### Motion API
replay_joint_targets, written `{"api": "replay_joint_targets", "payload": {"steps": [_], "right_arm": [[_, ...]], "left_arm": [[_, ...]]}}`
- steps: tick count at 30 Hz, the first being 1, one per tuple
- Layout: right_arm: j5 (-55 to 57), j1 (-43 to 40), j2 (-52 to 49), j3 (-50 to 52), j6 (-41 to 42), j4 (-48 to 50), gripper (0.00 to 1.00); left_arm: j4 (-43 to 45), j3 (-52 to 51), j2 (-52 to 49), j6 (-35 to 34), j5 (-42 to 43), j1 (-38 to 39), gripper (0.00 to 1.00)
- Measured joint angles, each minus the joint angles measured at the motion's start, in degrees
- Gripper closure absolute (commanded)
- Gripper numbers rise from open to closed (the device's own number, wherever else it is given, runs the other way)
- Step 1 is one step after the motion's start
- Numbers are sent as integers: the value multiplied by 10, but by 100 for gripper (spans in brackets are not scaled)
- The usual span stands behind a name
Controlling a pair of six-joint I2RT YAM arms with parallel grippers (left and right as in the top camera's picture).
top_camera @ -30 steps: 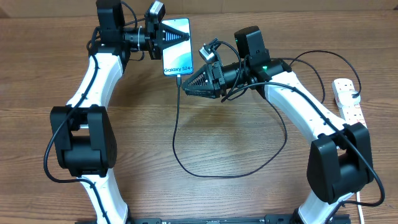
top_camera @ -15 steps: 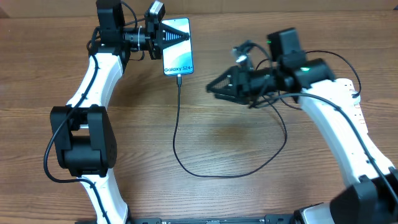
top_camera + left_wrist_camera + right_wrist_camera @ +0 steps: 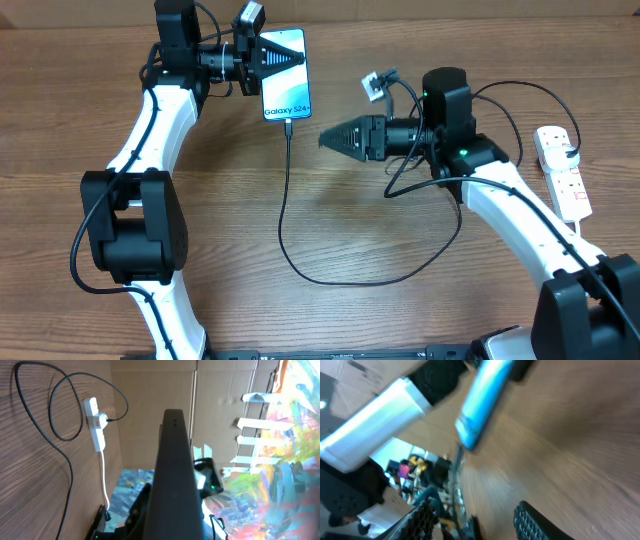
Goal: Plug charger to phone and switch on socket
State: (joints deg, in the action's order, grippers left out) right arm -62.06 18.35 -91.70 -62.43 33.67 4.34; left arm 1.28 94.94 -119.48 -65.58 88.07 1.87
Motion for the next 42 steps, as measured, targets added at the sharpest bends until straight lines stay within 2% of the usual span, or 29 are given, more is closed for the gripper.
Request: {"api": "replay_joint_targets", "payload": {"steps": [3, 9, 15, 23, 42], "right_arm": [[1, 11, 0, 0, 54, 64, 56], [27, 44, 0, 0, 106, 68, 57], [53, 60, -2, 0, 120, 70, 57], [85, 65, -13, 0, 129, 80, 70], [101, 76, -14, 0, 137, 84, 60]], "left_arm": [[0, 0, 0, -1, 0, 0, 96], [0, 0, 0, -1, 0, 3, 96], [0, 0, 0, -1, 0, 8, 96], [0, 0, 0, -1, 1, 8, 96], [28, 0, 0, -3, 5, 8, 96]]}}
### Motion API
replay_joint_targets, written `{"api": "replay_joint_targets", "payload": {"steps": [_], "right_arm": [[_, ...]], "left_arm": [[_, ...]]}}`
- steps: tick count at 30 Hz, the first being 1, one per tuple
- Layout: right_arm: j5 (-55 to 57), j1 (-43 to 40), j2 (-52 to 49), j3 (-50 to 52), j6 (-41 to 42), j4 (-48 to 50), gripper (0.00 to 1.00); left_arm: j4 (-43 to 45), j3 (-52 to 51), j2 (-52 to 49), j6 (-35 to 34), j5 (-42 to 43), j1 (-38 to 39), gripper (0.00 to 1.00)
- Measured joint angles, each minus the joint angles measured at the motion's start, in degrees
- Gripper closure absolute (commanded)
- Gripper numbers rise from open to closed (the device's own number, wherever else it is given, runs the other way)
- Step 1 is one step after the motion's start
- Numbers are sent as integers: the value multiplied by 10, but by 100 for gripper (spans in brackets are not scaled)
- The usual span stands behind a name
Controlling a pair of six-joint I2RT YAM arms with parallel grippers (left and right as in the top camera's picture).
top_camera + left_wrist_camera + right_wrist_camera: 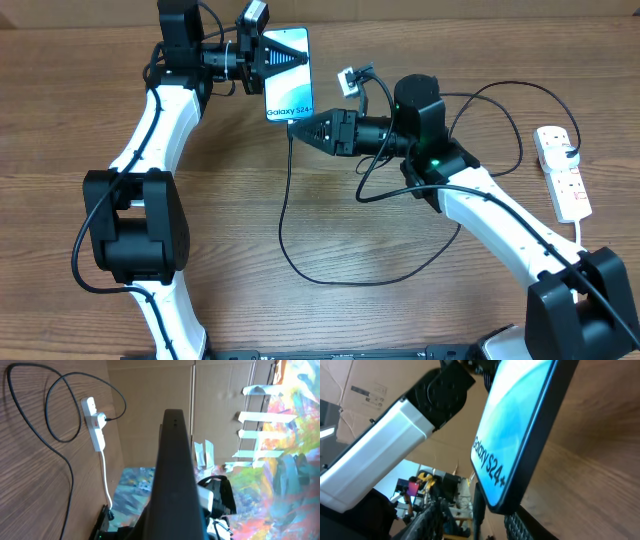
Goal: Plug charger to phone and switch on socket
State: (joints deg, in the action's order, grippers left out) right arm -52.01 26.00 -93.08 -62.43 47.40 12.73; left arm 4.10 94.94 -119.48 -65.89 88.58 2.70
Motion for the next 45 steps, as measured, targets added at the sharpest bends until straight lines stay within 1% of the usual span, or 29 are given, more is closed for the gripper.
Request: {"api": "replay_joint_targets", "payload": {"steps": [3, 4, 8, 14, 16, 19, 21, 31, 45], "right_arm": [[0, 12, -2, 0, 4, -1, 62], [0, 14, -2, 0, 6, -1, 66], [0, 15, -2, 0, 8, -2, 73], [2, 15, -2, 0, 9, -3, 81], [3, 15, -2, 0, 9, -3, 87], [4, 15, -2, 0, 10, -3, 91], [4, 15, -2, 0, 10, -4, 96], [10, 15, -4, 0, 11, -7, 96], [-3, 2, -4, 4, 46, 5, 96]], "left_arm": [[2, 0, 0, 0, 0, 3, 96], [2, 0, 0, 0, 0, 3, 96], [2, 0, 0, 0, 1, 7, 96], [2, 0, 0, 0, 2, 11, 96], [2, 0, 0, 0, 2, 11, 96], [2, 0, 0, -1, 4, 11, 96], [2, 0, 0, -2, 4, 11, 96], [5, 0, 0, -4, 6, 11, 96], [29, 0, 0, 1, -1, 19, 96]]}}
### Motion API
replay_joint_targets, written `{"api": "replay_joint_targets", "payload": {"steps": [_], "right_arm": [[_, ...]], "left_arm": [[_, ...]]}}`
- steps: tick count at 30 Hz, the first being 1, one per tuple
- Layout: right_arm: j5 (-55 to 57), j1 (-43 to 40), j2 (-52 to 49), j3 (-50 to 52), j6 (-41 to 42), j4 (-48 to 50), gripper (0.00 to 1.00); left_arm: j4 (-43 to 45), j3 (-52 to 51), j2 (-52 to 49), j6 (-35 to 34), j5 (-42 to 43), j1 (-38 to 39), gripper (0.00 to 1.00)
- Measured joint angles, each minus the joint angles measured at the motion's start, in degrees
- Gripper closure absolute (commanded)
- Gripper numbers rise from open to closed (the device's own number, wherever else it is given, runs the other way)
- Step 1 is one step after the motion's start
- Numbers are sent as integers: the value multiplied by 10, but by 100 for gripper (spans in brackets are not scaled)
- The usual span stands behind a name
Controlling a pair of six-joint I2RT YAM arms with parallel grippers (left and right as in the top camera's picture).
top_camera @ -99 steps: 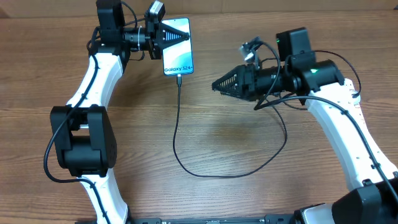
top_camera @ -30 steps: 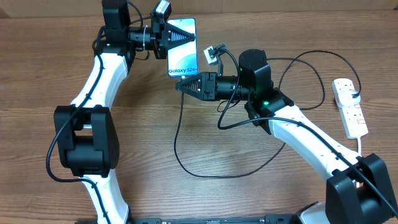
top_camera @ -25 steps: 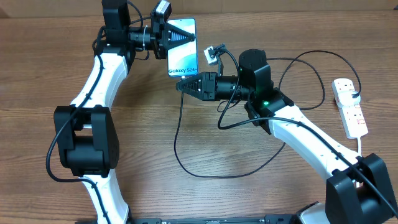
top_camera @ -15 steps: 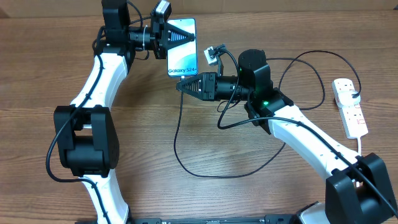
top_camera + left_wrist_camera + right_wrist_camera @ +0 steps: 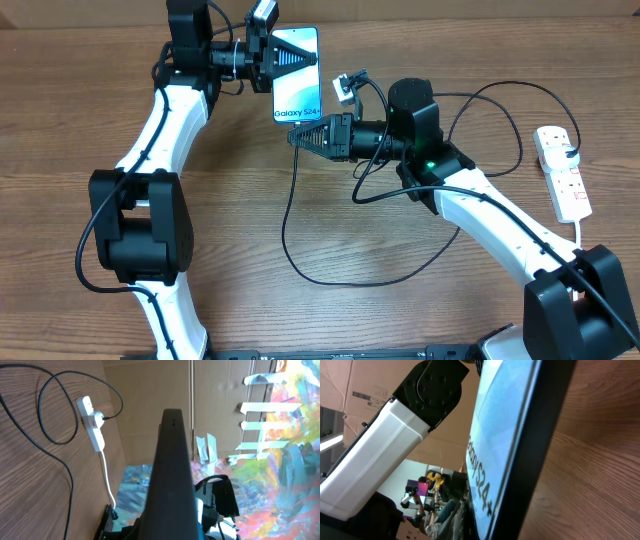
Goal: Plug charger to phone and switch on socket
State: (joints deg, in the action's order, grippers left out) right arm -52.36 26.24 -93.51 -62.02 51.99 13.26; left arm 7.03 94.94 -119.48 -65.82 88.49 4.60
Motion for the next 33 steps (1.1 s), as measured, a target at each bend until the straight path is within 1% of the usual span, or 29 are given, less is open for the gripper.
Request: {"api": "replay_joint_targets", "payload": {"steps": [11, 33], "right_arm": [[-44, -25, -7, 0, 6, 4, 96], [-59, -29, -11, 5, 5, 26, 96]], "left_arm": [[3, 0, 0, 1, -16, 10, 96], [3, 0, 0, -6, -17, 13, 96]]}}
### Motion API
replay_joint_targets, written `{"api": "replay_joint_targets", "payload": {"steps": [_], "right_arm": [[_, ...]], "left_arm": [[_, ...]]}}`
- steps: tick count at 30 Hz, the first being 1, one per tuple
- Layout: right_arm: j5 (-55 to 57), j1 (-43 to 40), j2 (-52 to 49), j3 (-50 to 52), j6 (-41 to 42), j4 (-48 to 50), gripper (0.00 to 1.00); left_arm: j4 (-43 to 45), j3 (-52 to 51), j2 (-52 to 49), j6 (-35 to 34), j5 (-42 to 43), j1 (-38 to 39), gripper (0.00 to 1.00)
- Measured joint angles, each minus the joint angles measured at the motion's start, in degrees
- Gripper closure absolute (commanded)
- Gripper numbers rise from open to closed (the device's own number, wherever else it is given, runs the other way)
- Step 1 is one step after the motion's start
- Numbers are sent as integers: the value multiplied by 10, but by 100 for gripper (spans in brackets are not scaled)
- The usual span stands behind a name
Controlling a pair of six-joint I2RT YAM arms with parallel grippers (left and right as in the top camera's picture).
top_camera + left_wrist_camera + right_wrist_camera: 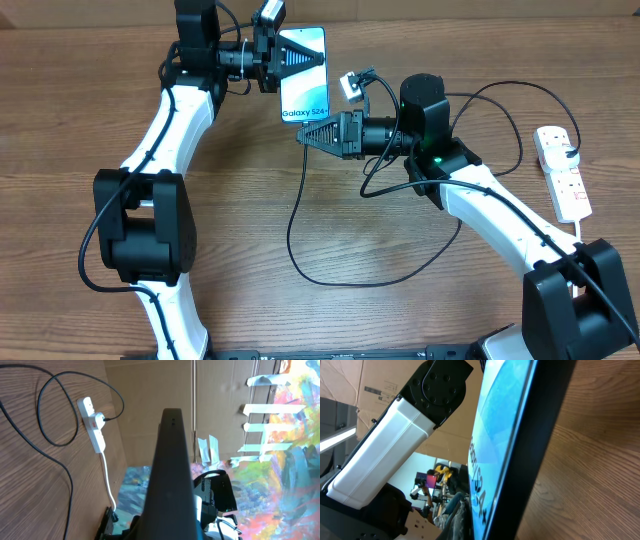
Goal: Plug charger to phone and switch on socket
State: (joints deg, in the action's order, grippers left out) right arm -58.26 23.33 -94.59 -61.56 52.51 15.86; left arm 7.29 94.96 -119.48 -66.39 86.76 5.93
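The phone (pixel 304 78), its lit screen reading Galaxy S24+, is lifted off the table with my left gripper (pixel 288 60) shut on its upper end. In the left wrist view only its dark edge (pixel 172 460) shows. The black charger cable (pixel 296 225) hangs from the phone's lower end. There my right gripper (pixel 305 136) tapers to a point on the plug and looks shut on it. The phone's screen (pixel 502 445) fills the right wrist view and hides the plug. The white power strip (pixel 561 172) lies far right.
The cable loops over the wooden table (pixel 200 280) and runs on to the power strip (pixel 93 421), where its red-marked adapter sits. The right wrist view shows my white left arm (pixel 395 445) close by. Cardboard walls stand behind the table.
Both grippers and the phone have shifted slightly to the right together. The right gripper stays at the phone's lower end. The cable loop has followed a little.
At first the left gripper held the phone up, the cable hanging from its lower end, and the right gripper stood apart to the right. Then the right gripper was at the phone's bottom edge, later tight against it. Now both sit a little further right.
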Motion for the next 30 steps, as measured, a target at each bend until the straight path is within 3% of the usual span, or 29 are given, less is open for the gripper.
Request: {"api": "replay_joint_targets", "payload": {"steps": [19, 21, 23, 26, 30], "right_arm": [[-3, 0, 0, 1, 0, 8, 94], [-3, 0, 0, 1, 0, 9, 66], [1, 0, 0, 1, 4, 19, 25], [21, -8, 0, 0, 2, 25, 7], [26, -17, 0, 0, 0, 26, 5]], "left_arm": [[-15, 0, 0, -7, 0, 1, 96], [-15, 0, 0, -8, 0, 1, 96], [-15, 0, 0, -6, -3, 1, 96], [-17, -1, 0, -6, 7, 6, 96], [-17, -1, 0, -6, 16, 14, 96]]}}
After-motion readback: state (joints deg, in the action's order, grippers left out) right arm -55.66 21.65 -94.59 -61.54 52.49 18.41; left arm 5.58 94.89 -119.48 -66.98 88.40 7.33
